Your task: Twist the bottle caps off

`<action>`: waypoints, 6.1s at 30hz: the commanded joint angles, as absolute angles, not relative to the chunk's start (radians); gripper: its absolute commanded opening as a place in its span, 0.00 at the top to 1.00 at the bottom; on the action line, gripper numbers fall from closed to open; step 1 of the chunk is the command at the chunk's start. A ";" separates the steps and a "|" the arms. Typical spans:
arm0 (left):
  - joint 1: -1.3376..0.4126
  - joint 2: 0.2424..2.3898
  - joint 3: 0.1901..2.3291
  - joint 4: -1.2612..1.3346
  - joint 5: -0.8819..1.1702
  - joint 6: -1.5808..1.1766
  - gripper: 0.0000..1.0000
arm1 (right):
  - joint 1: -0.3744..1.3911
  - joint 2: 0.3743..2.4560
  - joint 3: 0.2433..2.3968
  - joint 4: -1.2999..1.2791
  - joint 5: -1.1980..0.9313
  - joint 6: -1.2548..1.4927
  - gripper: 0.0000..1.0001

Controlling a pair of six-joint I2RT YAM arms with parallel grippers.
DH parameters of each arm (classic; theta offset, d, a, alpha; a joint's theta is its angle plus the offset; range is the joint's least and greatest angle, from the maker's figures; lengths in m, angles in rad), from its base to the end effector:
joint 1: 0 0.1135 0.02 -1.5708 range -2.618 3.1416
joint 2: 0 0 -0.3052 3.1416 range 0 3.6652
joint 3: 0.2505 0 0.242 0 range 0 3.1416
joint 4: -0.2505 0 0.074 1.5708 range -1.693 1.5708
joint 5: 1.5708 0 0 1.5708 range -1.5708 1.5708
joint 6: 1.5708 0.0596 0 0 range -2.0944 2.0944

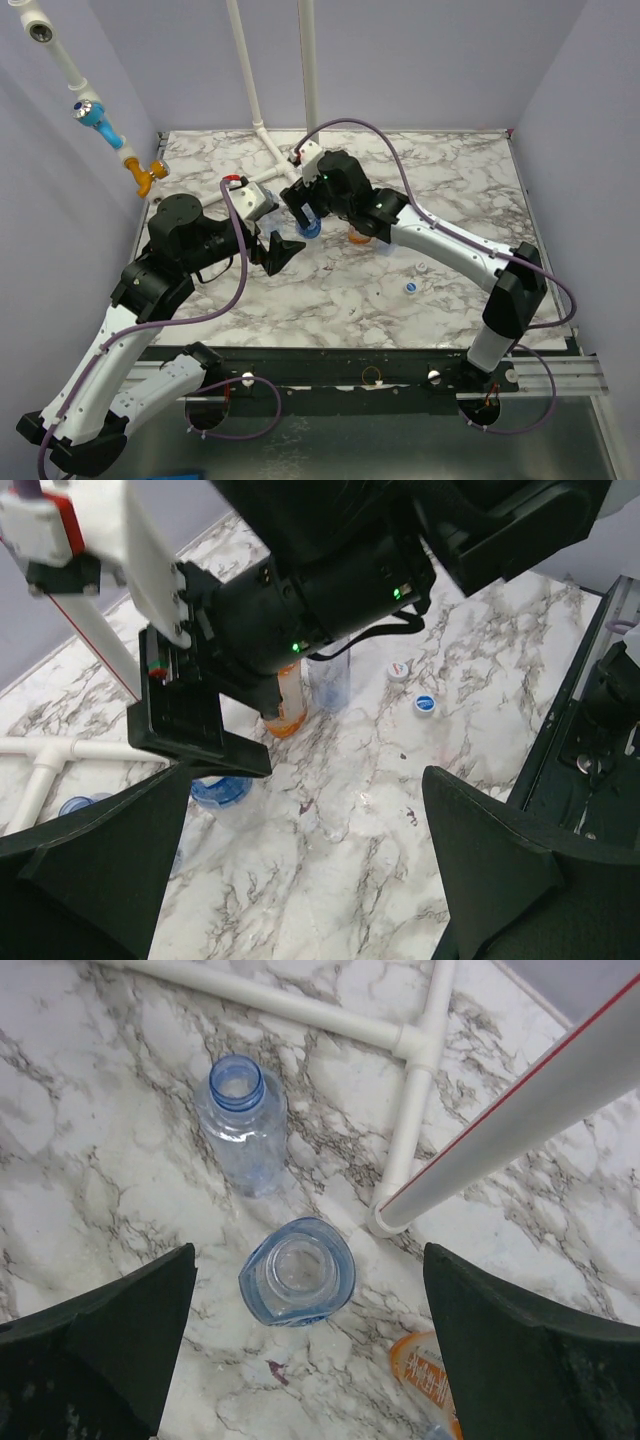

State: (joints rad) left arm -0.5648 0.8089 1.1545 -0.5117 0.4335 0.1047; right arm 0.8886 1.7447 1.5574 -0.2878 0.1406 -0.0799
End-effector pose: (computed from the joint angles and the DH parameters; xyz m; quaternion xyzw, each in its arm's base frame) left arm 0.1014 -0.0939 0.4490 0.3761 0.6584 -0.3037 0.5768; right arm 0.2792 0.3305 0.3685 -0.3640 0.7707 0.1493 0.5013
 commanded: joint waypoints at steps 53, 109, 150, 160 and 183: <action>-0.558 0.836 1.165 -0.480 0.486 0.087 0.01 | 0.627 1.480 1.173 -0.091 0.147 0.054 0.78; -0.568 0.989 1.123 -0.264 0.478 0.234 0.37 | 0.650 1.348 1.554 -0.125 -0.524 0.365 0.91; -0.565 0.999 1.132 -0.174 0.410 -0.009 0.77 | 0.651 1.367 1.530 0.153 -0.404 0.576 0.45; -0.564 1.007 1.134 -0.174 0.414 -0.012 0.77 | 0.652 1.396 1.534 0.183 -0.441 0.609 0.60; -0.564 0.987 1.189 -0.200 1.078 -0.258 0.89 | 0.649 1.355 1.398 0.724 -1.174 0.776 1.00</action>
State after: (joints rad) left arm -0.5564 0.9951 1.1652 -0.2020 0.8505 -0.1654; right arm 0.6308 1.3434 1.4330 0.5179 -0.8875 0.6601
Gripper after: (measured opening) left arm 0.342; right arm 0.342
